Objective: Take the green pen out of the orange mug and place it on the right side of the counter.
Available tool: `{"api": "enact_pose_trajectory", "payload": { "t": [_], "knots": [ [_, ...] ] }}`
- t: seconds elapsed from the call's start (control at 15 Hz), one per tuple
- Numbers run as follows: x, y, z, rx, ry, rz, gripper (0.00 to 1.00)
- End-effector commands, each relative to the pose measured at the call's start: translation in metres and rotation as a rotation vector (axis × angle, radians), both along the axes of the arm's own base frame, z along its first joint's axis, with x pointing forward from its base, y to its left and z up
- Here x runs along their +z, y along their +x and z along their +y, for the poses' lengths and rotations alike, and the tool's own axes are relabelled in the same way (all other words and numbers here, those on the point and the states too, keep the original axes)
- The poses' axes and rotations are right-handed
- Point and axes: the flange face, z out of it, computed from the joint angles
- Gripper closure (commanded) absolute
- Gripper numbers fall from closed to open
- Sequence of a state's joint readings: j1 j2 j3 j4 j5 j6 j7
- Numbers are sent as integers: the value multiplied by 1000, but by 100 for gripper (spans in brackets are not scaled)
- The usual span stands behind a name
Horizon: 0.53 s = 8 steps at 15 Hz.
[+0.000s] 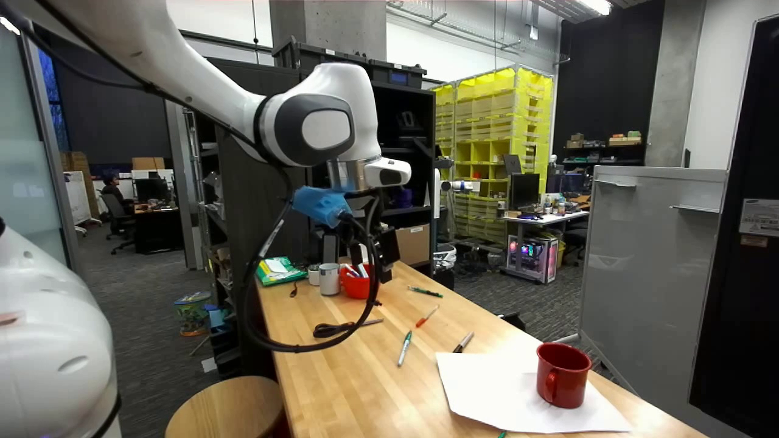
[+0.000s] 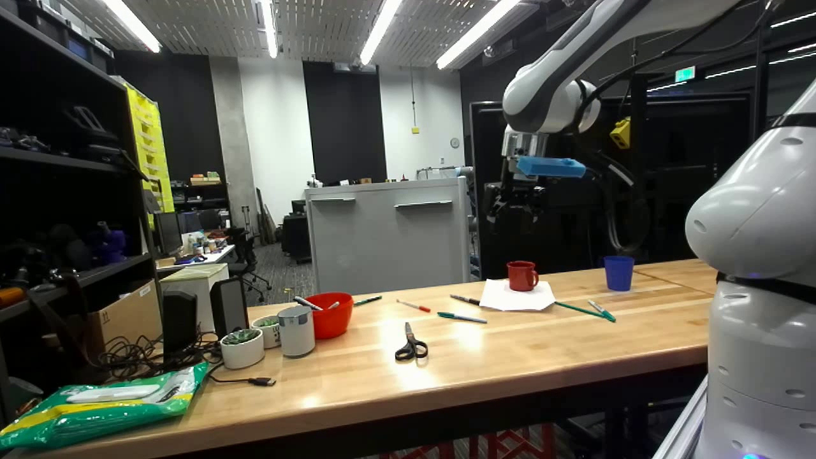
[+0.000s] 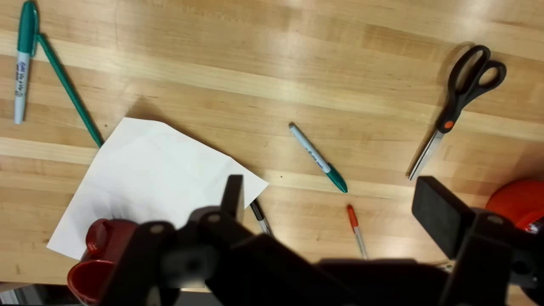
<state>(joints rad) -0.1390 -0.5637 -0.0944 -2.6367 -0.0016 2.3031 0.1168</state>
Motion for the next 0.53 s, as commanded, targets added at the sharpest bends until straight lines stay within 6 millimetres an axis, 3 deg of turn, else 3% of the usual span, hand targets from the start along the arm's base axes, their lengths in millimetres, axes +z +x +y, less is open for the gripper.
{"api": "enact_pose_trajectory", "payload": {
  "t": [0.0,0.47],
  "knots": [
    [3,2,0,-1,-1,1,0],
    [2,4,0,-4,0,6,0]
  ]
}}
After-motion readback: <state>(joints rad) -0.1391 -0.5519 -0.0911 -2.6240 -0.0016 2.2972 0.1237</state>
